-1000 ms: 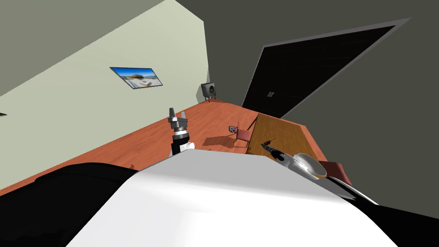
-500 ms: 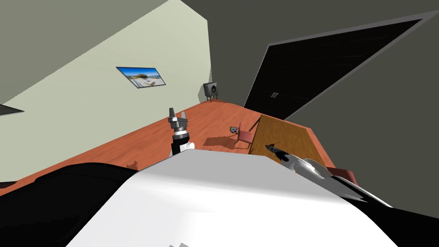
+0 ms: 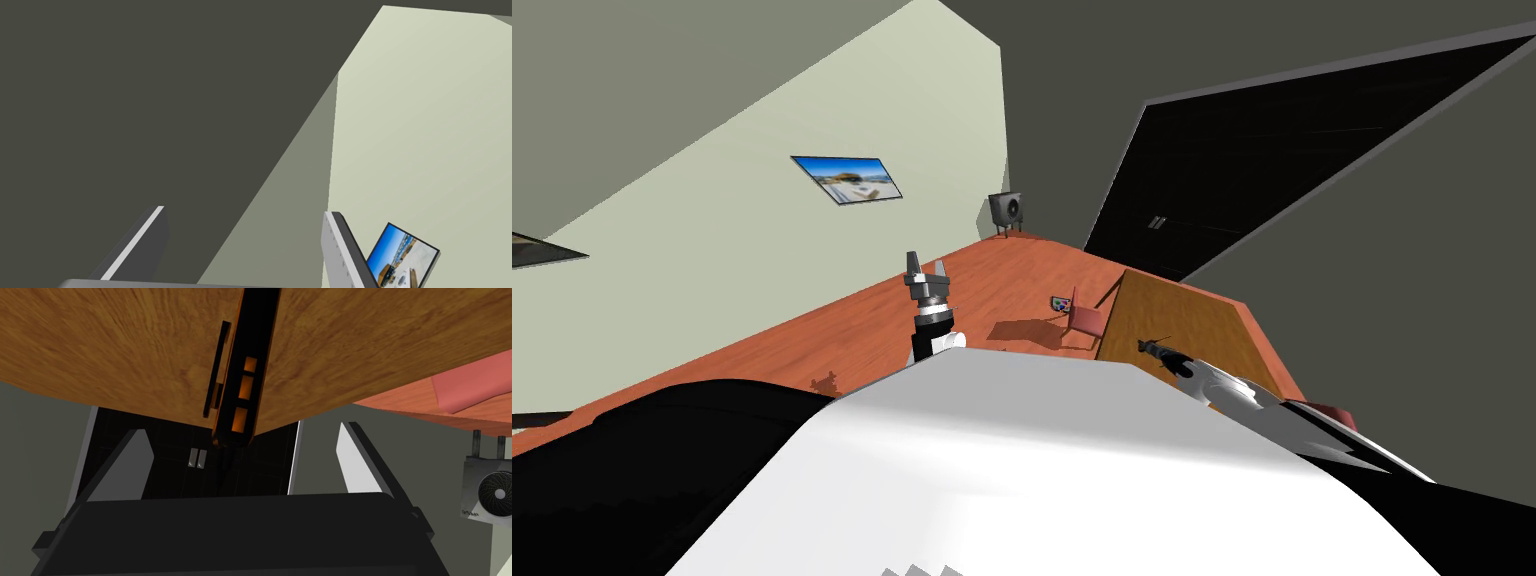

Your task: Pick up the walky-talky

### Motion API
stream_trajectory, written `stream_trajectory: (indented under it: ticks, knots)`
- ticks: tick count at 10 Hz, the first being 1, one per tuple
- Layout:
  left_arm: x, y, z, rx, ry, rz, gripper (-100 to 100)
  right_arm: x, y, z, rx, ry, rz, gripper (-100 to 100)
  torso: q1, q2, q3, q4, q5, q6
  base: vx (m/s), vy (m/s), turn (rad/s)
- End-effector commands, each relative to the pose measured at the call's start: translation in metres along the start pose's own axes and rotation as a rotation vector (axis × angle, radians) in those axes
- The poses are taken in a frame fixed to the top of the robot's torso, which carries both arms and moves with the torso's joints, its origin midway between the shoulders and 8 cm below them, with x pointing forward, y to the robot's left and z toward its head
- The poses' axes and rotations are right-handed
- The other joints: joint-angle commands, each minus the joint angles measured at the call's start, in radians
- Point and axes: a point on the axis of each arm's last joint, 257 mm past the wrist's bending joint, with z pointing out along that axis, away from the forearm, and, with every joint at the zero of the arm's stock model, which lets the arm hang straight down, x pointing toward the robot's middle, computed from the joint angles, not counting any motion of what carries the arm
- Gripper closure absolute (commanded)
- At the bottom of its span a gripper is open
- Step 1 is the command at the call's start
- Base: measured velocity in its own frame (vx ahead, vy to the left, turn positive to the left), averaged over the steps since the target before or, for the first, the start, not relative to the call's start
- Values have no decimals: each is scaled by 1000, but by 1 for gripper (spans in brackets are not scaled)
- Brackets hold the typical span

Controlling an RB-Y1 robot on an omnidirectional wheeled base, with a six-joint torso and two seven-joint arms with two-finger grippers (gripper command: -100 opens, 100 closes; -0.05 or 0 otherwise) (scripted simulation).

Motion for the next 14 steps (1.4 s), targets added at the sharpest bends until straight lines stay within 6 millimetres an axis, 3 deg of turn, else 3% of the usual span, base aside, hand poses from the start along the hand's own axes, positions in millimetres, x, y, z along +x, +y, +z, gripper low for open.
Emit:
stream_trajectory:
  ticks: [1, 2, 3, 6, 9, 14]
  knots:
    - [0, 0, 0, 0, 0, 0, 0, 0, 0, 0, 0, 0, 0, -100, 0, 0, 0, 0, 0, 0, 17, 7, 22]
    - [0, 0, 0, 0, 0, 0, 0, 0, -1, 0, 3, 1, -3, 0, 0, 1, 0, 0, 0, 0, 0, 0, 0]
    - [0, 0, 0, 0, 0, 0, 0, 2, 15, -1, -43, -9, -34, -100, -1, 1, 1, 0, 0, 0, 117, -44, -310]
    - [0, 0, 0, 0, 0, 1, 0, 4, 30, -2, -88, -18, -76, -100, -2, -11, -6, -2, -1, 2, 192, -13, -280]
    - [0, 0, 0, 0, 0, 0, 0, 6, 58, -7, -171, -44, -132, -100, -2, -8, -5, -2, -1, 0, 177, 10, -306]
    - [0, 0, 0, 0, 0, 1, 0, 12, 84, -14, -250, -64, -227, -100, -2, -9, -5, -2, -1, 1, 172, 18, -262]
